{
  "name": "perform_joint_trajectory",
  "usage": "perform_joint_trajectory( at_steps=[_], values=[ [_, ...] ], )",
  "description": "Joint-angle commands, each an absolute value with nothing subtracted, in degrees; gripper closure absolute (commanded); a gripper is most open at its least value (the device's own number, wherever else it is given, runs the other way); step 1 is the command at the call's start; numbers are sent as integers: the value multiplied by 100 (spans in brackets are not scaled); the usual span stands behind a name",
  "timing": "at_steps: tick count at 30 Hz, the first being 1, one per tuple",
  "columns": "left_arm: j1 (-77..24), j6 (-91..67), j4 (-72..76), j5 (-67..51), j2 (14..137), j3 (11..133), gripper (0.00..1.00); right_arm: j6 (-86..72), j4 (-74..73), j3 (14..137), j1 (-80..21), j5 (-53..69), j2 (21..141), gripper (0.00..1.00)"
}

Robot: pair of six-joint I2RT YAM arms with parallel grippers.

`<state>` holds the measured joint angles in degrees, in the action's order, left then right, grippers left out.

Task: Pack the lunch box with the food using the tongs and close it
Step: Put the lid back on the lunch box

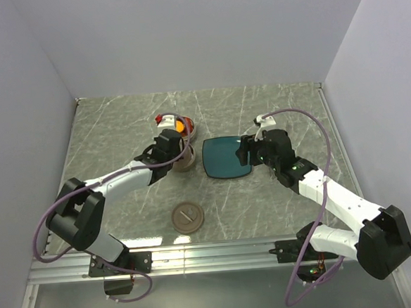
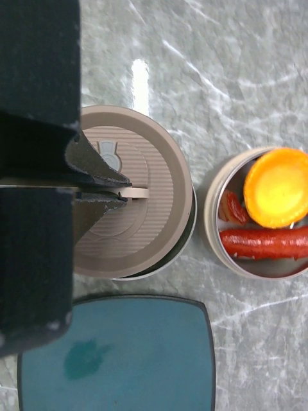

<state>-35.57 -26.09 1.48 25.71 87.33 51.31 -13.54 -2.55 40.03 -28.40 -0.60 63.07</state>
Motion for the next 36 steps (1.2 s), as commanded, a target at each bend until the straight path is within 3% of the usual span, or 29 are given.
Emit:
perform_joint_trajectory(
  at_steps=[1, 36],
  values=[
    [-3533, -2470, 422, 2321, 8920, 5467, 100, -1257, -18, 3990, -2900, -123, 6337, 29],
    [-3603, -2408, 352, 1925, 9457, 5520, 100, -1248, -44, 4017, -2953, -176, 6390, 29]
  ],
)
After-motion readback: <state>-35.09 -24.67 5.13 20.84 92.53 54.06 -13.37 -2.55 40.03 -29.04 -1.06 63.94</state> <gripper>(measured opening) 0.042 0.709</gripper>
